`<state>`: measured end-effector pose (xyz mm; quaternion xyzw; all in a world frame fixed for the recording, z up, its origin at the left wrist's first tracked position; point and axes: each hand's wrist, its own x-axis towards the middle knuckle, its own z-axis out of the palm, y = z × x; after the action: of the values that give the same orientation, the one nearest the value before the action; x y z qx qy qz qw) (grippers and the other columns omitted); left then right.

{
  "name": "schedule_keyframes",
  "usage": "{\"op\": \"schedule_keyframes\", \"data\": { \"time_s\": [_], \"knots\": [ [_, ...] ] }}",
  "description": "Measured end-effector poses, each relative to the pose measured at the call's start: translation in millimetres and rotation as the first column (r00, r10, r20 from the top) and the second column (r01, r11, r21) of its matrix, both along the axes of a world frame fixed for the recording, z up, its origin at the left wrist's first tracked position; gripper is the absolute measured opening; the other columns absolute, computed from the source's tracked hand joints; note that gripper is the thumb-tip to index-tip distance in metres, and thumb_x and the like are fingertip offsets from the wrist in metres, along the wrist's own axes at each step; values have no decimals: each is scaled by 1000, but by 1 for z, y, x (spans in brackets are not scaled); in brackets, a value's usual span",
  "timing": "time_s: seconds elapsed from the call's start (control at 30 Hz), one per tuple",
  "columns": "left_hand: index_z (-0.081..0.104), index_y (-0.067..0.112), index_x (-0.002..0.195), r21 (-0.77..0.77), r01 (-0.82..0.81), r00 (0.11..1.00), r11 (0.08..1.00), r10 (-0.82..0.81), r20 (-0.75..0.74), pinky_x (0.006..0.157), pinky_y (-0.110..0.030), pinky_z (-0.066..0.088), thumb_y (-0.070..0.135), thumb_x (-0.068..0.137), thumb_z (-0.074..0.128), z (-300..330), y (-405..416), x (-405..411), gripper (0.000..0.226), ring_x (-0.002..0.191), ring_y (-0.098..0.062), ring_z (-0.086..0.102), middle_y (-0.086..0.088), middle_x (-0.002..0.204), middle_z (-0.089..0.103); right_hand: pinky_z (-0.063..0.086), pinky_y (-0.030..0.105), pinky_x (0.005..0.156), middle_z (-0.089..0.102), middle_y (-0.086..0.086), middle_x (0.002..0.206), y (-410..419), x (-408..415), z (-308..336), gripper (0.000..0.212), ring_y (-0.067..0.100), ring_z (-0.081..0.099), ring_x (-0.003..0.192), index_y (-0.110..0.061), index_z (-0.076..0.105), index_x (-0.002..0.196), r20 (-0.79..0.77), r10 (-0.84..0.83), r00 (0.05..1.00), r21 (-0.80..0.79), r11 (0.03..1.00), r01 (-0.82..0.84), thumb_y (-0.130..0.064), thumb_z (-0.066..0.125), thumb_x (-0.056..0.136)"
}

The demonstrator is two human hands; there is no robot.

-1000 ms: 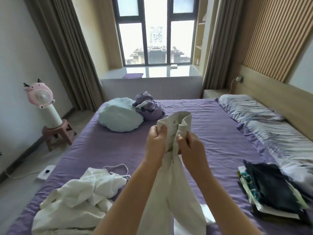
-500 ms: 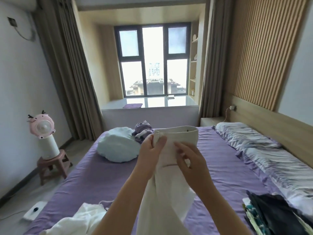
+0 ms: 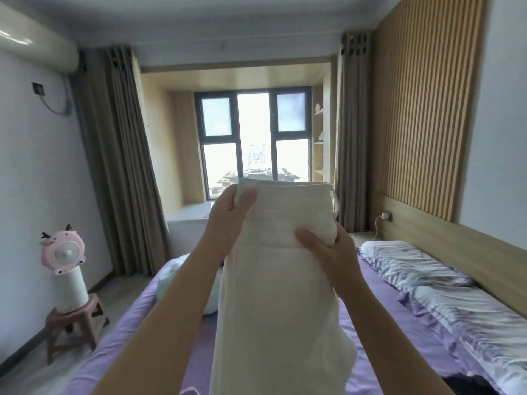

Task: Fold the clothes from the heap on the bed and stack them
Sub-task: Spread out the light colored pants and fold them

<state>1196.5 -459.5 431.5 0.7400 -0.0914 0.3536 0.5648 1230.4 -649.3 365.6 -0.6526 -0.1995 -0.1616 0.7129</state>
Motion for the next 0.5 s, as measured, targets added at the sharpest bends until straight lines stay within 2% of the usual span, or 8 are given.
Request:
{"op": "schedule_keyframes", "data": {
  "time_s": [0.1,0.17,0.23,0.3,0.37,0.43,0.47,0.5],
  "knots": [
    [61,9,87,50,-145,989,988,143,29,68,-29,43,44,95,53,28,3,-2,36,69,-11,50,5,75,55,56,31,66,71,-13,80,8,-2,32,40,6,67,72,-28,66,84,94,-86,992,-5,996,87,-55,80,57],
    [62,25,88,97,-302,953,948,299,48,71,-29,44,50,93,52,42,2,-7,27,80,-14,57,8,82,60,55,29,64,70,-13,78,12,-2,49,42,6,66,70,-27,66,82,129,-87,988,-10,996,88,-57,79,57],
    [58,32,114,224,-527,849,820,493,190,92,-29,40,52,91,51,45,-4,-18,32,109,-15,55,7,114,61,54,26,62,70,-12,77,15,-4,55,43,6,66,70,-25,66,83,134,-46,990,-37,998,51,-57,80,57],
    [49,17,133,401,-608,781,685,425,457,115,-35,21,56,88,49,43,-14,-30,59,129,-15,43,2,135,51,51,23,59,69,-11,76,20,-8,47,43,6,64,69,-25,65,83,131,-35,991,-106,993,50,-55,81,58],
    [51,19,133,618,-580,803,531,246,543,120,-45,9,66,85,42,38,-26,-36,68,134,-16,40,3,136,53,51,22,61,69,-12,77,26,-13,30,40,5,64,71,-25,65,85,141,-10,990,-186,982,36,-52,82,62],
    [58,25,125,782,-479,878,400,213,429,119,-44,13,75,82,34,30,-33,-34,70,128,-13,48,7,125,62,50,16,61,70,-16,79,32,-19,11,35,0,64,73,-27,65,89,147,47,988,-257,966,-7,-50,79,66],
    [62,27,115,823,-401,912,403,256,319,113,-39,25,79,80,32,25,-34,-33,69,116,-11,55,8,113,66,50,15,61,69,-17,79,34,-22,1,35,-1,63,74,-28,65,89,134,68,989,-286,958,-27,-51,78,67],
    [65,26,101,820,-338,929,463,302,212,98,-32,38,81,79,33,17,-34,-31,67,100,-11,60,8,98,68,51,16,62,69,-16,79,36,-25,-9,36,0,63,74,-27,64,88,112,77,991,-313,949,-39,-52,78,66]
  ]
}}
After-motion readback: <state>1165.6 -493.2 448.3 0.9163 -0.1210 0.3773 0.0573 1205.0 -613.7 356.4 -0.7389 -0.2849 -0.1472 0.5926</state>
